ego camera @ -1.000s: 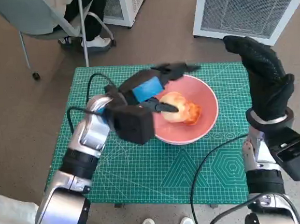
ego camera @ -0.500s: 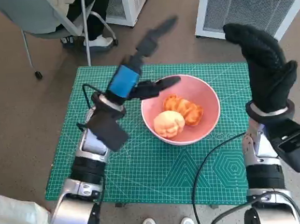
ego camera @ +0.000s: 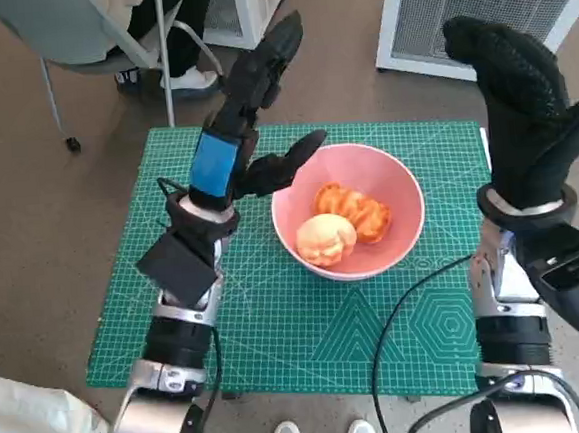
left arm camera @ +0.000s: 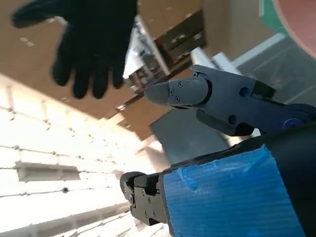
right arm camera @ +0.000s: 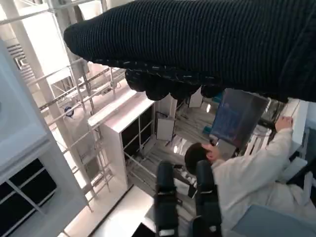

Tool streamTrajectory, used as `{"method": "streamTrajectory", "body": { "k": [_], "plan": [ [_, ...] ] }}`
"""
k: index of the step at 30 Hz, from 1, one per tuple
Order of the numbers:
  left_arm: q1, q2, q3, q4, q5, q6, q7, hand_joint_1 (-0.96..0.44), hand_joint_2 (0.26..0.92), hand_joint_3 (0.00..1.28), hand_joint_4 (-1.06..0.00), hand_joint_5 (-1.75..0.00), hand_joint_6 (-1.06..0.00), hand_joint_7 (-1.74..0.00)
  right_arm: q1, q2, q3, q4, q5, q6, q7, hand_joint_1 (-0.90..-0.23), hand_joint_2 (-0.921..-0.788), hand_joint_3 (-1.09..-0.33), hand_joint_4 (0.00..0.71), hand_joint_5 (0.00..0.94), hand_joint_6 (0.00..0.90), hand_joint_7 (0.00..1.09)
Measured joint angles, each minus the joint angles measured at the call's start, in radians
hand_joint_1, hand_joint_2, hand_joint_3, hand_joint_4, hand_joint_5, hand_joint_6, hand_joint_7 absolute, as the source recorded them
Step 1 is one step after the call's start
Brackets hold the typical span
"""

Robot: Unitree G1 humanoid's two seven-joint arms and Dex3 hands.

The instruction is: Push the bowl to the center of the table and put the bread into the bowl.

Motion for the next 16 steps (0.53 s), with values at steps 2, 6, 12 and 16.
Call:
{"method": "streamTrajectory", "body": {
  "k": [2,6,12,16],
  "plan": [
    [0.001,-0.004,0.000,-0.014,-0.013,0.001,-0.007,-0.46,0.921,0.43,-0.28,0.00,-0.02,-0.61,-0.001,0.000,0.000,0.000,-0.003,0.000,-0.004,-0.574,-0.921,-0.857,0.390,0.000,0.314,0.20],
    [0.006,-0.009,0.000,-0.043,-0.042,0.004,-0.027,-0.45,0.921,0.43,-0.28,0.00,-0.01,-0.63,-0.002,0.000,0.000,0.000,-0.003,0.003,-0.009,-0.573,-0.921,-0.858,0.390,0.000,0.311,0.20],
    [0.022,-0.011,0.000,-0.086,-0.080,0.020,-0.056,-0.45,0.921,0.44,-0.27,0.00,0.00,-0.65,-0.003,-0.003,0.000,-0.009,-0.002,0.023,-0.010,-0.575,-0.921,-0.859,0.390,0.000,0.309,0.20],
    [0.032,-0.012,0.000,-0.109,-0.099,0.035,-0.073,-0.44,0.921,0.44,-0.27,0.00,0.00,-0.65,-0.004,-0.005,0.001,-0.022,0.002,0.040,-0.010,-0.577,-0.921,-0.860,0.386,0.000,0.308,0.21]
  ]
}}
